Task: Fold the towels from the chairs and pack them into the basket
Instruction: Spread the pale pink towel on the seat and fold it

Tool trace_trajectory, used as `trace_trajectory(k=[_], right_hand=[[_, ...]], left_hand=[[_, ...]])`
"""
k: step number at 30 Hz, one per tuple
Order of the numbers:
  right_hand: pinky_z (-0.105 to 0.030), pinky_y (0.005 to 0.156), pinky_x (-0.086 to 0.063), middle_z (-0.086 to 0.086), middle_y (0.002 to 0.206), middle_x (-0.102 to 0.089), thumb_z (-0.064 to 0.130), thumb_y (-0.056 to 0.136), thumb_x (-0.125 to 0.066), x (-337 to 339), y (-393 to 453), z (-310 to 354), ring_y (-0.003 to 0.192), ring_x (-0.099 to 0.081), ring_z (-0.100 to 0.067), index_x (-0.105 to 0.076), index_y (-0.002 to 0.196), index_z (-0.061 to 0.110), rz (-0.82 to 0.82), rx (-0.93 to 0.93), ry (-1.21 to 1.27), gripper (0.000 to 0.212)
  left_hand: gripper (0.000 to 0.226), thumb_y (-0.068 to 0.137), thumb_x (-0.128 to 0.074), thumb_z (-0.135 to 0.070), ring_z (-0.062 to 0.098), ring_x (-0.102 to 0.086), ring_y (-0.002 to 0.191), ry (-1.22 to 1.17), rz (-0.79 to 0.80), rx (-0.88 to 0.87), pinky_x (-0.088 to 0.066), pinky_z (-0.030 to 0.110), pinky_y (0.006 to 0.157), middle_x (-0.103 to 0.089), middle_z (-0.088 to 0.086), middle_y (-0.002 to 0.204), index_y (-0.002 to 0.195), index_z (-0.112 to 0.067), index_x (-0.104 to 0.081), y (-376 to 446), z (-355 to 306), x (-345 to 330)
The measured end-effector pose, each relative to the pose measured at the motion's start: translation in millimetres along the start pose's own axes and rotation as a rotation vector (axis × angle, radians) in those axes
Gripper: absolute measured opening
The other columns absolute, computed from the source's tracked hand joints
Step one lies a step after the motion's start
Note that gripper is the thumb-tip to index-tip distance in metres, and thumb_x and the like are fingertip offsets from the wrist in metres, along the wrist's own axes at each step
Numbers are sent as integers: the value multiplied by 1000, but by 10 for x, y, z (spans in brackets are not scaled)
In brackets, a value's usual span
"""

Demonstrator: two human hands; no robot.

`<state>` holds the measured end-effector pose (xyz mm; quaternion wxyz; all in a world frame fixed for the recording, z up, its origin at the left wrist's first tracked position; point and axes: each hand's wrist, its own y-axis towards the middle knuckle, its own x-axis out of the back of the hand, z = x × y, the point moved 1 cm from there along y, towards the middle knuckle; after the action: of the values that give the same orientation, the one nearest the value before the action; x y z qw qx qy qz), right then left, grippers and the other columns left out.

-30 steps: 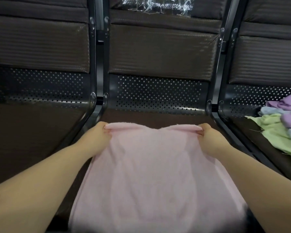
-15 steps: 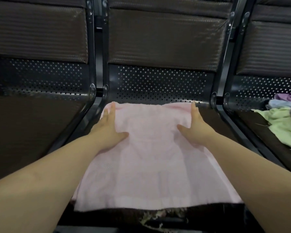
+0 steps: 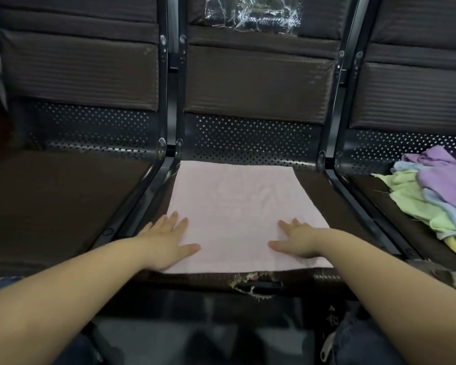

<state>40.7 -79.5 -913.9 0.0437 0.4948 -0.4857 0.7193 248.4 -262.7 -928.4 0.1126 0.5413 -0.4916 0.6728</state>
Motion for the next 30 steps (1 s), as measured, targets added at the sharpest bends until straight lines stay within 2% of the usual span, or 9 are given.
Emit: trace_trajectory(k=[2, 4, 7, 11, 16, 20, 24, 27, 30], right_hand=[[-42, 118, -13, -12, 160, 5, 58, 96, -34, 14, -143, -136, 146, -9, -32, 3, 153, 17, 14, -62, 6, 80], [-36, 115, -21, -13, 158, -13, 52, 98, -37, 28, -282, -243, 143, -22, -29, -10, 153, 10, -15, -103, 6, 74], [-32, 108, -35, -13, 146, -42, 43, 96, -49, 73, -411, -379, 132, -42, -28, -39, 141, 3, -100, -178, -27, 61], [-31, 95, -43, -13, 128, -53, 44, 91, -58, 108, -471, -472, 114, -53, -27, -56, 114, 0, -123, -316, 22, 49], [-28, 58, -38, -9, 70, -51, 33, 95, -57, 26, -542, -553, 61, -45, -20, -51, 86, 0, -65, -378, 337, 35], [-26, 51, -33, -1, 33, -45, 23, 97, -54, -26, -560, -686, 51, -39, -14, -46, 65, 6, -35, -421, 552, 37], [-20, 44, -35, 1, 35, -48, 24, 97, -54, -24, -551, -778, 51, -42, -11, -49, 65, 9, -63, -434, 702, 36], [-22, 46, -39, -4, 56, -54, 21, 95, -57, 16, -533, -832, 54, -47, -13, -55, 71, 6, -117, -420, 827, 29], [-23, 48, -45, -8, 67, -58, 10, 95, -56, 61, -502, -831, 60, -52, -13, -56, 81, 4, -192, -354, 986, 15]], left_hand=[[81, 93, -26, -65, 24, 8, 148, -44, -33, 62, -4, 38, 120, 13, 7, 160, 153, -20, 5, -164, 115, -8], [78, 93, -36, -63, 26, -8, 147, -62, -151, 119, -16, 35, 117, -9, 9, 160, 152, -16, -17, -320, 190, -16], [48, 86, -56, -57, 23, -40, 126, -167, -362, 167, -36, 33, 102, -45, 4, 133, 122, -24, -54, -490, 240, -56], [25, 84, -65, -47, 20, -56, 100, -336, -376, 197, -45, 31, 85, -56, -1, 106, 88, -26, -54, -586, 156, -130], [40, 81, -68, -48, 21, -57, 70, -418, -293, 287, -37, 27, 57, -57, 2, 70, 67, -12, -57, -562, 124, -101], [51, 80, -70, -45, 18, -45, 55, -456, -265, 298, -31, 29, 49, -45, 4, 56, 54, -10, -44, -523, 114, -95], [43, 78, -73, -43, 19, -50, 57, -535, -282, 273, -35, 27, 51, -54, 5, 62, 69, -4, -60, -520, 71, -103], [45, 77, -74, -42, 19, -41, 51, -630, -323, 244, -29, 28, 51, -44, 4, 53, 55, -10, -52, -511, 56, -110], [40, 79, -75, -36, 19, -46, 61, -684, -343, 225, -31, 28, 56, -39, -5, 71, 57, -13, -51, -519, 35, -87]])
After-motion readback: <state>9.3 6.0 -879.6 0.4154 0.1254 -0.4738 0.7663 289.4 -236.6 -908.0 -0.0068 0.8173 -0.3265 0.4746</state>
